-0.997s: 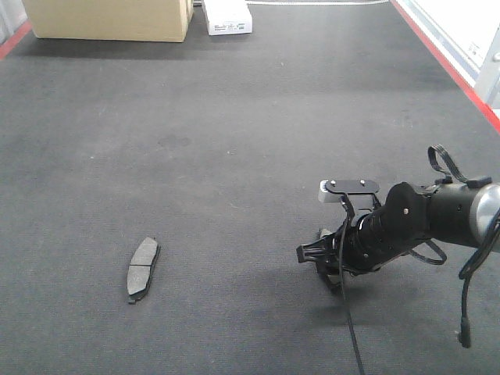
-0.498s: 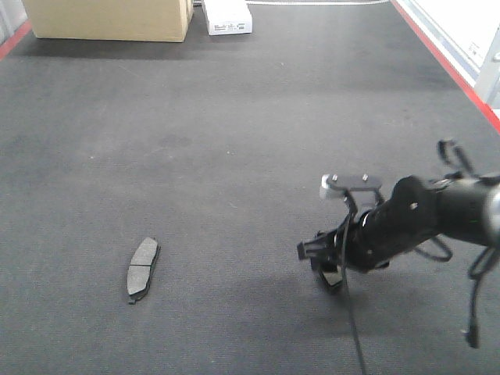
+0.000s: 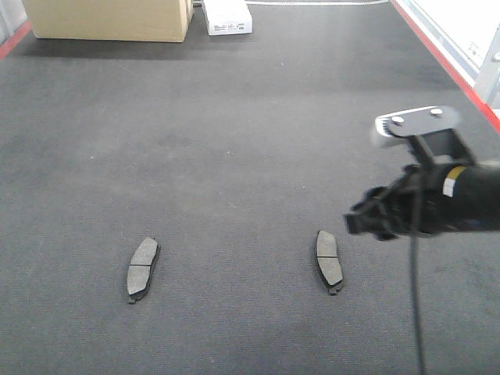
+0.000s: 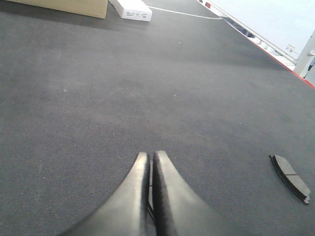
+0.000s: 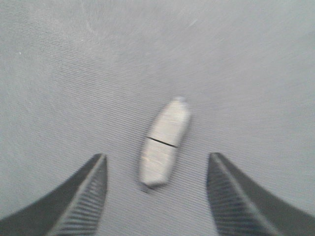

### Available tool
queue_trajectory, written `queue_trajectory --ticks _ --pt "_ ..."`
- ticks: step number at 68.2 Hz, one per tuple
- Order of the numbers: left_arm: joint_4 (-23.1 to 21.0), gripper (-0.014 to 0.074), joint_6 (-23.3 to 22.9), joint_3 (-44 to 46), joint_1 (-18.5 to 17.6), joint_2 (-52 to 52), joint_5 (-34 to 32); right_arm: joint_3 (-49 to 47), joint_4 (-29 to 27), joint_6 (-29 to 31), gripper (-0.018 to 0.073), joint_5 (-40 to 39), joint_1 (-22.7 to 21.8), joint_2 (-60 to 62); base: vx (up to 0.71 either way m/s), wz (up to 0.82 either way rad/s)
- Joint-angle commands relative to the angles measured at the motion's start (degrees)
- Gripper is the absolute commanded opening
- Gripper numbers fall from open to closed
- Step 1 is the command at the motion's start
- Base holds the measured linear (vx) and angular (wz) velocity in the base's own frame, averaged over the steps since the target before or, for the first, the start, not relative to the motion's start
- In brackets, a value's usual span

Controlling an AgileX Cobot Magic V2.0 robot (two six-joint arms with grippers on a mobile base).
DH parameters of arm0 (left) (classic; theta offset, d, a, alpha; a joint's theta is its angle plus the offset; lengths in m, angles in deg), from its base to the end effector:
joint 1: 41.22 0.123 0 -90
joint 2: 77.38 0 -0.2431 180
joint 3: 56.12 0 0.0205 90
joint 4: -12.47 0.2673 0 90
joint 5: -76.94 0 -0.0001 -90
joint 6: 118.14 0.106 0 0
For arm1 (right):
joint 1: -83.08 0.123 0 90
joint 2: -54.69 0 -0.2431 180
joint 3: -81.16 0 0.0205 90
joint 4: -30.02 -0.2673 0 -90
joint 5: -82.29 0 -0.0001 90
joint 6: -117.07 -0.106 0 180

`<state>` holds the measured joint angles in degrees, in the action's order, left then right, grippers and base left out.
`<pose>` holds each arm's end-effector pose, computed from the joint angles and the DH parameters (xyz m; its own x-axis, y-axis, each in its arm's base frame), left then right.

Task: Move and align brake pads A on conveyor
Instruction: 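Lower the right gripper's brake pad onto the belt beside the first, then open the right gripper and withdraw both arms from the belt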

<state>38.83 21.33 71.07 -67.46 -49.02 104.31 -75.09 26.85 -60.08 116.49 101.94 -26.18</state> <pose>0.1412 -0.0454 0.2710 -0.3116 -0.1614 -0.9364 0.1743 0.9590 -0.2233 0.2781 0.0985 0.2356 -0.7104 -0.2469 -0.6590 -0.3453 0.9383 0.0208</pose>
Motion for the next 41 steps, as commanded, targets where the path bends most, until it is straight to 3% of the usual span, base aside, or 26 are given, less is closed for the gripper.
queue_trajectory --ticks 1,15,41 --pt "0.8 -0.0006 -0.4 1.4 -0.2 0.4 -3.5 2.1 3.9 0.6 0.0253 -4.7 -0.1 6.2 0.00 0.00" --pt "0.8 -0.0006 -0.4 1.4 -0.2 0.4 -3.5 12.6 6.1 0.5 -0.0010 -10.3 -0.1 17.9 0.00 0.00" --pt "0.8 -0.0006 -0.4 1.4 -0.2 0.4 -3.5 26.0 6.1 0.5 -0.0006 -17.2 -0.1 40.4 0.00 0.00"
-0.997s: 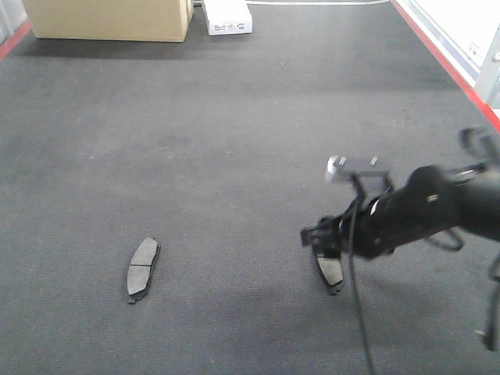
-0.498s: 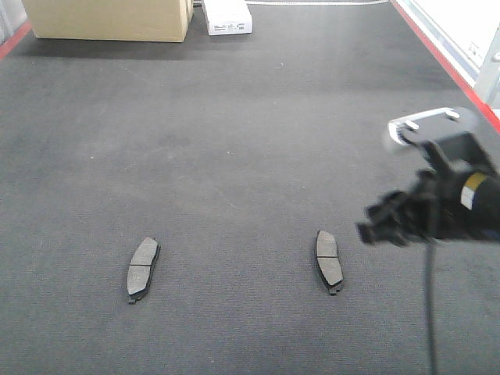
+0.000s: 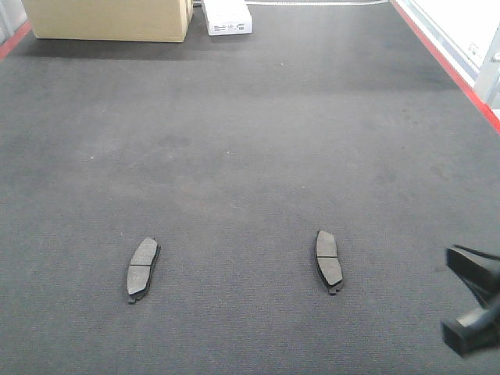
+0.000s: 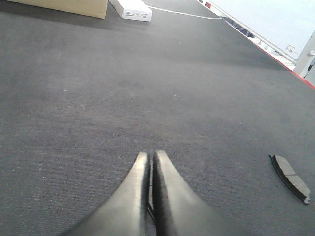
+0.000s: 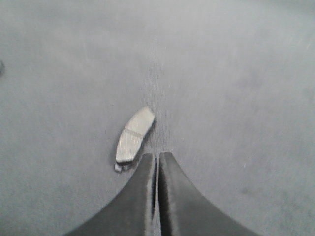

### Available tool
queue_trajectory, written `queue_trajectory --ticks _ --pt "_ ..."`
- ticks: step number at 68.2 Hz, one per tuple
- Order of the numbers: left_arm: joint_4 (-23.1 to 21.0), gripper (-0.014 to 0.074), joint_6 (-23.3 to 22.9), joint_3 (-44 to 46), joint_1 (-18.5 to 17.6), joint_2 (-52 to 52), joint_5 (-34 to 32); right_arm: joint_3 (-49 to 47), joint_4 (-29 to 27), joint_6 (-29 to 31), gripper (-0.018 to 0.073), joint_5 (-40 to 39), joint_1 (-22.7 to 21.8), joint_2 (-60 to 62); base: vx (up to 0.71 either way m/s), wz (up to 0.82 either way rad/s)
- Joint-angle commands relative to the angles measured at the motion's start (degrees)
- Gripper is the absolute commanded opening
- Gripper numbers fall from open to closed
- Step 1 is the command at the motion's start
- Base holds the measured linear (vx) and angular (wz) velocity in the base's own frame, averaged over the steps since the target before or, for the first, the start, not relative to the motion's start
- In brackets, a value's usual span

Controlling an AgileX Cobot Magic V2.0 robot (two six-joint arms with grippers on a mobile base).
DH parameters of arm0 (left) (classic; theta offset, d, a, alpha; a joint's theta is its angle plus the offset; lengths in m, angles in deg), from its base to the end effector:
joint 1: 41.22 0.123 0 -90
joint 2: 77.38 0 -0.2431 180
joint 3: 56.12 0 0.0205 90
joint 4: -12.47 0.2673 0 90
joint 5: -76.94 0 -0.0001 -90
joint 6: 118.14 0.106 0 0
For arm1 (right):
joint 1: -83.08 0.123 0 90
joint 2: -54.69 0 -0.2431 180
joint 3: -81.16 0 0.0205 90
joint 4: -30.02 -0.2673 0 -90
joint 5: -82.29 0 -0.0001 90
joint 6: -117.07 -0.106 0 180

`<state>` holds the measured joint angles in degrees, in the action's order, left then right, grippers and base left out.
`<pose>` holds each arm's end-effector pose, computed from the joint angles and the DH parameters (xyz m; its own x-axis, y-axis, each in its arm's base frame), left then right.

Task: Move and align brake pads A on conveyor
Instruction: 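Open the right gripper and withdraw both arms from the belt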

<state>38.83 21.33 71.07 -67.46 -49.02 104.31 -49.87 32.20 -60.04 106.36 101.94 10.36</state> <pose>0.1412 -0.0454 0.2710 -0.3116 -0.1614 -0.9364 0.1743 0.9590 -0.2233 0.1787 0.0593 0.2492 -0.4069 -0.2289 -0.8844 -0.3460 0.9346 -0.0827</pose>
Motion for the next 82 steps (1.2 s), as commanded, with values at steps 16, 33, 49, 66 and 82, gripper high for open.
queue_trajectory --ticks 16,33,49,66,82 --pt "0.8 -0.0006 -0.4 1.4 -0.2 0.4 -3.5 5.4 0.7 0.5 -0.0006 -10.8 -0.1 11.8 0.00 0.00" --pt "0.8 -0.0006 -0.4 1.4 -0.2 0.4 -3.5 5.6 0.7 0.5 -0.0006 -12.1 -0.1 12.1 0.00 0.00" --pt "0.8 -0.0006 -0.4 1.4 -0.2 0.4 -3.5 5.6 0.7 0.5 -0.0006 -13.1 -0.1 12.1 0.00 0.00" --pt "0.8 -0.0006 -0.4 1.4 -0.2 0.4 -3.5 5.6 0.7 0.5 -0.0006 -13.1 -0.1 12.1 0.00 0.00" --pt "0.8 -0.0006 -0.4 1.4 -0.2 0.4 -3.5 5.6 0.7 0.5 -0.0006 -13.1 -0.1 12.1 0.00 0.00"
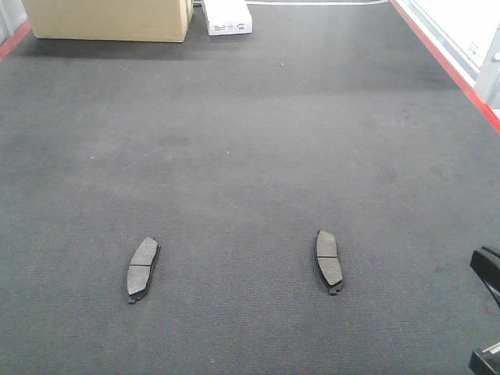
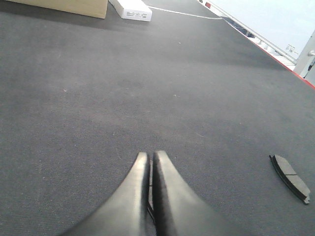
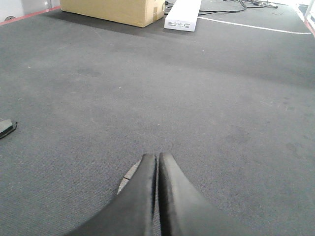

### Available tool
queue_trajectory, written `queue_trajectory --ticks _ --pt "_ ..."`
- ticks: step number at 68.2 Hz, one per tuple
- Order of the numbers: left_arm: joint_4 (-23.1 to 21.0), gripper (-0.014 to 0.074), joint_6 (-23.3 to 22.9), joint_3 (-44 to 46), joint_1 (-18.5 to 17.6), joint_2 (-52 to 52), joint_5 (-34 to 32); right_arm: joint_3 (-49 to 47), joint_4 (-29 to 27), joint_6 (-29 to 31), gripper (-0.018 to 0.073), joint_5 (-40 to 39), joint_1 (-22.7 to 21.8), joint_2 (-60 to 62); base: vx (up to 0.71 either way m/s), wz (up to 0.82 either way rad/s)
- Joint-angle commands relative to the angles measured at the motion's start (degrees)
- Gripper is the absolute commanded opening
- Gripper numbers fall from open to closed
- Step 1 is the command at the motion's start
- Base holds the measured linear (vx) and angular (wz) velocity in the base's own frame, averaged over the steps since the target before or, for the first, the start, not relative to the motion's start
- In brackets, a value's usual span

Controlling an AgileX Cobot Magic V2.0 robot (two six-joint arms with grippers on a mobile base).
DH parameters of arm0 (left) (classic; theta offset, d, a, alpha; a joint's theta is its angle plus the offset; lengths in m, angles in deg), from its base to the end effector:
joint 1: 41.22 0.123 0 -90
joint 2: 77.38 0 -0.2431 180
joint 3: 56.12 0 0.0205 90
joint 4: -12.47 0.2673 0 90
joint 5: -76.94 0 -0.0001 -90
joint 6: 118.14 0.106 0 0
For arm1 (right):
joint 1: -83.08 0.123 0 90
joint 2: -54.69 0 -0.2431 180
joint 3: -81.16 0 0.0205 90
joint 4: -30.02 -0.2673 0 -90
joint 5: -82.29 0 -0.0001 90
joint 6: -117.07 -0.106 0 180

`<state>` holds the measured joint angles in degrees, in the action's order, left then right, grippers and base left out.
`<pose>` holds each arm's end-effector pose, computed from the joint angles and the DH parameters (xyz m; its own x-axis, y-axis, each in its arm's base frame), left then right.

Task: Move and align brake pads A on conveyor
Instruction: 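Open the right gripper and withdraw both arms from the belt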

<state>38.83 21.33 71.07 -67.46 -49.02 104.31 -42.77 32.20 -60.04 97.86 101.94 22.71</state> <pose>0.1412 -0.0454 0.2710 -0.3116 -0.1614 -0.9364 0.1743 0.9590 -0.2233 0.1548 0.0517 0.2563 -0.1945 -0.1584 -0.9680 -0.3320 0.9393 -0.0869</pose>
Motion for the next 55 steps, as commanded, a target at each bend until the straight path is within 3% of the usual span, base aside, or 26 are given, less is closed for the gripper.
queue_trajectory --ticks 1,55 --pt "0.8 -0.0006 -0.4 1.4 -0.2 0.4 -3.5 -1.5 0.7 0.5 -0.0006 -4.6 -0.1 -0.3 0.00 0.00" --pt "0.8 -0.0006 -0.4 1.4 -0.2 0.4 -3.5 -1.5 0.7 0.5 -0.0006 -4.5 -0.1 -0.3 0.00 0.00"
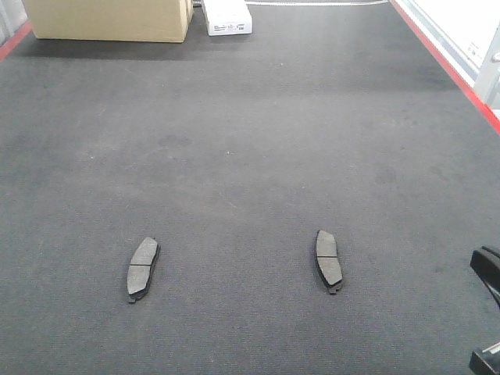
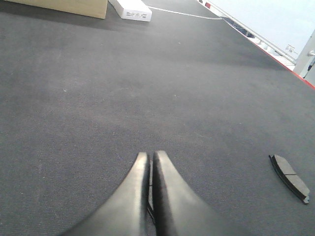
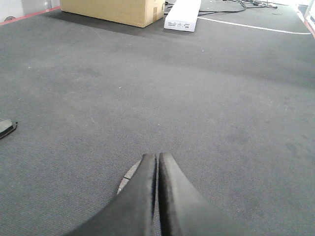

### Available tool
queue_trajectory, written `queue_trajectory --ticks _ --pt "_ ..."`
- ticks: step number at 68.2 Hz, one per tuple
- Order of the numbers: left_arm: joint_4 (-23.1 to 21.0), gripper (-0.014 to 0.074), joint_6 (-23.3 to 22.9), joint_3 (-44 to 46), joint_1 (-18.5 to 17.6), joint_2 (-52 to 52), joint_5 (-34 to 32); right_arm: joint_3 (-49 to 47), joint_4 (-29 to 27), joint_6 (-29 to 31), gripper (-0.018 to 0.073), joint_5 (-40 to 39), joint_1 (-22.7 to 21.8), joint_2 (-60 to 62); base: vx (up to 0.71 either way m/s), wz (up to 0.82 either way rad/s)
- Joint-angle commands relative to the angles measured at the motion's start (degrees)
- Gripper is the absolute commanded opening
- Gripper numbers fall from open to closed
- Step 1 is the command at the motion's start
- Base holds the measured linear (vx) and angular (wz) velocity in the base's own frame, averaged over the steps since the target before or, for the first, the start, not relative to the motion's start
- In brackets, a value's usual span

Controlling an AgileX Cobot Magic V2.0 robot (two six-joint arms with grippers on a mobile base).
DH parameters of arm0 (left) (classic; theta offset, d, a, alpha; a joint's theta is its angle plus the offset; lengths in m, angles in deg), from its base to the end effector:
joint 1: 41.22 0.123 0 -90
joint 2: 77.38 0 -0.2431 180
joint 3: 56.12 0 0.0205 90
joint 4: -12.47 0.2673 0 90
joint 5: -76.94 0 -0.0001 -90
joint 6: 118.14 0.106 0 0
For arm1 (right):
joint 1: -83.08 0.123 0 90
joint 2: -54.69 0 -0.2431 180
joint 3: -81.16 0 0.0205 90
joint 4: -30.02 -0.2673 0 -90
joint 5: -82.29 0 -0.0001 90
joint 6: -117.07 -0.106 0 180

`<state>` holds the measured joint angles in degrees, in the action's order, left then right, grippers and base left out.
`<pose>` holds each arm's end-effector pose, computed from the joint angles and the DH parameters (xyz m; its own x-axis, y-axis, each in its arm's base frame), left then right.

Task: Move and align brake pads A on conveyor
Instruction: 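Open the right gripper and withdraw both arms from the belt, then drive the base away from the conveyor belt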

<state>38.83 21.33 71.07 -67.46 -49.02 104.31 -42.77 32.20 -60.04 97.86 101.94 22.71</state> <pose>0.1412 -0.0454 0.2710 -0.3116 -0.1614 -0.9364 0.1743 0.9590 -0.2233 0.1548 0.0517 0.2563 -0.1945 -0.1584 -0.9680 -0.3320 0.9393 -0.0869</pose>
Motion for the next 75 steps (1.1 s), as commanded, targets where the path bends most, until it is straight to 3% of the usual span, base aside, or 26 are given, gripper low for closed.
queue_trajectory --ticks 1,28,75 --pt "0.8 -0.0006 -0.4 1.4 -0.2 0.4 -3.5 -1.5 0.7 0.5 -0.0006 -4.5 -0.1 -0.3 0.00 0.00" --pt "0.8 -0.0006 -0.4 1.4 -0.2 0.4 -3.5 -1.5 0.7 0.5 -0.0006 -4.5 -0.1 -0.3 -0.06 0.02" --pt "0.8 -0.0006 -0.4 1.4 -0.2 0.4 -3.5 -1.5 0.7 0.5 -0.0006 -4.5 -0.1 -0.3 -0.26 -0.04"
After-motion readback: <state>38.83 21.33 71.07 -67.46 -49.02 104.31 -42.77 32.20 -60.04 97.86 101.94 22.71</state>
